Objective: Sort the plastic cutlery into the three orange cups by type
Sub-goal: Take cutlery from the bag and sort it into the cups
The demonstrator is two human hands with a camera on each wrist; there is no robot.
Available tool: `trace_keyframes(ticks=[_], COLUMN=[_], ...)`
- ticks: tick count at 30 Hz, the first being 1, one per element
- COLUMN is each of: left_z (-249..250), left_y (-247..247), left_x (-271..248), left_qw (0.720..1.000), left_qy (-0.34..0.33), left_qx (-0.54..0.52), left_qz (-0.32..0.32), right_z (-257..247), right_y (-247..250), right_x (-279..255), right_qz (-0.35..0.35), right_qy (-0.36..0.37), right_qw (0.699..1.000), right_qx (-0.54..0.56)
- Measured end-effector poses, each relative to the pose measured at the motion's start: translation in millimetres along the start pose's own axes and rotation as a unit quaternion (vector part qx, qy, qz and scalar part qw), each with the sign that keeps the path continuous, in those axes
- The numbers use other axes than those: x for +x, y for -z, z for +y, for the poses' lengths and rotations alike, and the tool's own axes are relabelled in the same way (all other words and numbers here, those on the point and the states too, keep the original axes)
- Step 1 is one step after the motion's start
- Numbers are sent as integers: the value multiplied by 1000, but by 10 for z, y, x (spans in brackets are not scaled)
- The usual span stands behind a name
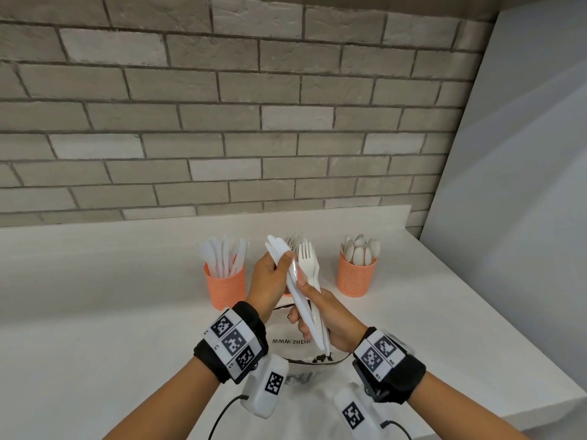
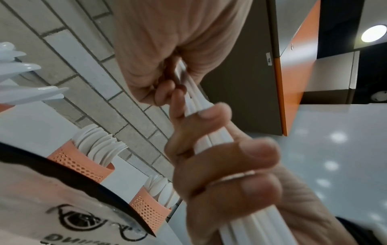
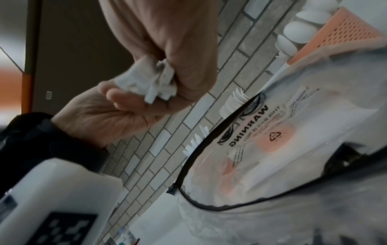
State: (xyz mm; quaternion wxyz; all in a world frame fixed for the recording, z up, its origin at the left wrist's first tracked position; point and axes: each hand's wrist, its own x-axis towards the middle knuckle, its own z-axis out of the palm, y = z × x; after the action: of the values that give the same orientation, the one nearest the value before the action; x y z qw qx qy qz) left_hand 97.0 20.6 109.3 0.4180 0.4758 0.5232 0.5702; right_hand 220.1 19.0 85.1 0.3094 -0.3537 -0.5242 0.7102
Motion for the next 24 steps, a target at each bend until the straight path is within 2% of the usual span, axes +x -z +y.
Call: trace_keyframes(ticks=[4, 8, 11, 14, 18, 21, 24], left_z=[14, 75, 119, 144, 156, 158, 138], left_y=[15, 90, 191, 288, 321, 263, 187], left_x=[28, 89, 169, 238, 216, 159, 96], left_qw=[998, 987, 970, 974, 986, 994, 998], left_qy=[1, 3, 13, 21, 28, 30, -2], left_qx=[-29, -118, -197, -146, -80, -36, 14], left_qz=[47, 106, 141, 172, 144, 103, 69], right_z=[8, 52, 116, 174, 214, 250, 279], right_y=[25, 54, 100, 145, 202, 241, 251], right_x=[-15, -40, -26, -5, 46, 102, 128], right_qz=[-7, 5, 44, 104, 167, 183, 186], right_qy=[9, 17, 45, 63, 96, 121, 147], right_qw=[1000, 998, 990, 980, 958, 938, 928], right_qx=[-20, -57, -123, -158, -212, -268, -288])
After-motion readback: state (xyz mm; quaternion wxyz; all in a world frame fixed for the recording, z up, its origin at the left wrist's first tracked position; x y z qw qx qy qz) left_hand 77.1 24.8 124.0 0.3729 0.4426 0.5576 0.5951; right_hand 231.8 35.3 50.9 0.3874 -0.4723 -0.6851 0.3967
